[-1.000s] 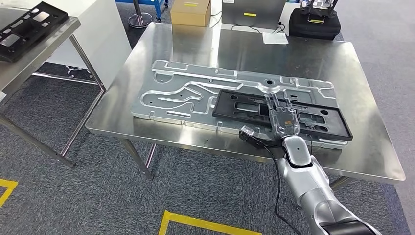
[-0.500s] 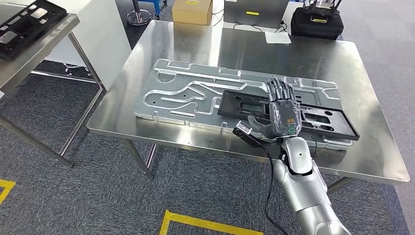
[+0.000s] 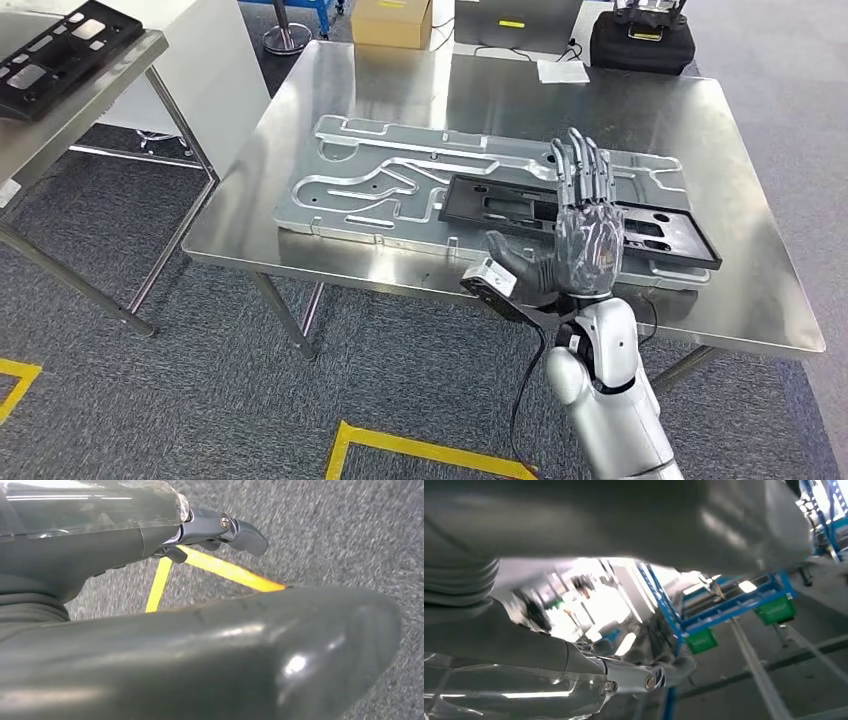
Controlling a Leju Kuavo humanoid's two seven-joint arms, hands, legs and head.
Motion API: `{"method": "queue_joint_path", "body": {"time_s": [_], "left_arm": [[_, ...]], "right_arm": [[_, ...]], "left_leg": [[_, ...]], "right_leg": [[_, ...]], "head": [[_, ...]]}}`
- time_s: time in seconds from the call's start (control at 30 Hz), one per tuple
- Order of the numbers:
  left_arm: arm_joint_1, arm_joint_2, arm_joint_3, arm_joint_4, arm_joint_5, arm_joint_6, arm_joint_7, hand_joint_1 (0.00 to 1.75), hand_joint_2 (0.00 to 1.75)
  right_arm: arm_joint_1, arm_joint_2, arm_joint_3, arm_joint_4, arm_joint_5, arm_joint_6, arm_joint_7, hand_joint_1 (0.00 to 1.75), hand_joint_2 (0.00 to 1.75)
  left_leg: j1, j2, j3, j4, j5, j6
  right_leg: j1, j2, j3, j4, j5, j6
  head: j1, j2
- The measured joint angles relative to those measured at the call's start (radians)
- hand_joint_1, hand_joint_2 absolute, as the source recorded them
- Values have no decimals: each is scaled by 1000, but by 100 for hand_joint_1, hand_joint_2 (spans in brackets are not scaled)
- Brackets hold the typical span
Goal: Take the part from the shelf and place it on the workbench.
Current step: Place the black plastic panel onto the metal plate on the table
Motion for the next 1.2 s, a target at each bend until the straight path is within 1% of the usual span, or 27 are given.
{"method": "queue_joint_path", "body": {"time_s": [0.03,0.1,0.13,0.17,0.2,0.23,0.27,0.3,0.37,0.4,0.43,0.5,0.53,0.57,0.6,0.67,0.7,0.8,0.83,0.87,0.93,0.97,1.03,1.07,1.1,1.13,1.2], "left_arm": [[1,-1,2,0,4,0,-1,0,0],[2,-3,7,0,11,0,-3,0,0],[2,-5,11,0,16,1,-4,0,0],[2,-6,15,0,21,1,-4,0,0],[2,-8,19,0,27,2,-4,0,0],[2,-10,23,0,31,3,-5,0,0],[3,-11,27,0,36,3,-5,0,0],[3,-12,30,0,39,4,-6,0,0],[2,-14,38,0,46,6,-7,0,0],[2,-15,42,0,49,8,-8,0,0],[3,-17,46,0,52,9,-9,0,0],[4,-23,51,0,53,11,-10,0,0],[3,-25,52,0,53,11,-10,0,0],[2,-28,53,0,53,11,-11,0,0],[1,-30,54,0,54,12,-11,0,0],[0,-30,56,0,54,12,-11,0,0],[1,-31,56,0,55,12,-11,0,0],[1,-31,58,0,57,13,-12,0,0],[2,-34,65,0,73,18,-14,0,0],[4,-41,78,0,91,24,-19,0,0],[7,-56,105,0,127,38,-30,0,0],[9,-62,114,0,132,41,-34,0,0],[12,-68,123,0,134,43,-36,0,0],[14,-69,126,0,135,43,-36,0,0],[16,-70,129,0,135,44,-36,0,0],[17,-71,131,0,135,44,-36,0,0],[17,-72,136,0,134,45,-36,0,0]], "right_arm": [[21,6,6,-20,-28,-3,-4,0,87],[64,17,16,-57,-88,-12,-17,0,175],[92,22,20,-74,-122,-20,-26,0,131],[123,27,22,-91,-158,-32,-38,0,87],[158,33,23,-108,-191,-48,-50,0,44],[193,39,23,-124,-216,-67,-63,0,0],[226,46,23,-140,-230,-86,-76,0,0],[256,52,22,-155,-235,-106,-89,0,0],[318,67,17,-185,-250,-139,-119,0,0],[349,75,12,-197,-261,-150,-133,0,0],[378,83,6,-208,-271,-157,-144,0,0],[418,94,-4,-224,-282,-162,-157,0,0],[431,97,-8,-230,-283,-163,-160,0,0],[442,100,-13,-236,-284,-164,-163,0,0],[450,103,-18,-239,-288,-163,-167,0,0],[458,107,-25,-241,-299,-158,-171,0,0],[460,108,-26,-242,-304,-156,-172,0,0],[466,109,-29,-242,-319,-150,-174,0,0],[484,116,-42,-237,-350,-142,-197,0,0],[503,130,-63,-221,-392,-136,-232,0,0],[542,167,-115,-178,-472,-129,-316,0,0],[548,183,-136,-157,-489,-130,-341,0,0],[563,205,-169,-134,-500,-127,-366,0,0],[568,214,-183,-126,-501,-121,-373,0,0],[572,225,-196,-119,-498,-113,-380,0,0],[576,237,-209,-115,-493,-102,-388,0,0],[585,262,-240,-102,-491,-70,-407,0,0]], "left_leg": [[1,0,-7,12,-18,-5],[3,1,-35,93,-99,-13],[4,1,-54,158,-147,-17],[5,1,-67,220,-182,-20],[5,1,-69,263,-196,-22],[5,1,-56,273,-190,-23],[5,1,-23,244,-168,-22],[5,1,25,183,-142,-19],[2,0,123,43,-126,-9],[-1,-1,149,0,-128,-4],[-4,-1,158,-19,-132,1],[-4,2,149,-26,-117,15],[-3,5,141,-29,-106,23],[0,9,131,-32,-94,32],[1,12,118,-34,-82,38],[1,14,99,-33,-67,44],[0,15,95,-33,-64,44],[0,16,87,-32,-57,44],[0,16,68,-29,-45,42],[0,17,44,-21,-30,37],[-3,17,-1,-5,0,23],[-4,17,-8,-1,9,16],[-4,16,-12,-4,25,3],[-2,15,-17,0,18,-3],[-1,14,-25,17,-8,-8],[1,13,-38,54,-54,-13],[2,13,-62,171,-159,-20]], "right_leg": [[-3,-1,-6,-3,8,-8],[-5,-4,-23,-7,26,-21],[-4,-5,-33,-6,33,-24],[-3,-6,-43,-5,40,-25],[-2,-8,-54,-3,47,-24],[-1,-10,-65,0,53,-23],[-1,-11,-76,4,59,-22],[-1,-11,-87,9,64,-19],[0,-10,-99,15,74,-10],[1,-10,-100,16,78,-4],[0,-11,-99,15,84,2],[-2,-9,-100,14,93,16],[-3,-6,-106,21,81,21],[-3,-4,-115,42,50,25],[-4,-2,-128,83,0,27],[-5,-1,-149,158,-81,30],[-5,-2,-154,179,-99,31],[-5,-2,-160,218,-118,33],[-5,-2,-139,226,-99,33],[-6,-2,-86,187,-83,33],[-3,-1,40,50,-51,25],[-1,-1,77,-9,-60,19],[1,-2,73,-23,-55,3],[0,-3,64,-24,-44,-6],[-2,-5,53,-25,-32,-15],[-3,-6,39,-26,-19,-22],[0,-7,9,-24,5,-29]], "head": [[-1,0],[-3,0],[-4,0],[-4,0],[-4,0],[-4,0],[-4,0],[-4,0],[-4,0],[-4,0],[-3,0],[-2,0],[-2,0],[-1,0],[0,0],[0,0],[0,0],[0,0],[0,0],[0,0],[0,0],[0,0],[1,0],[1,0],[0,0],[0,0],[-2,0]]}}
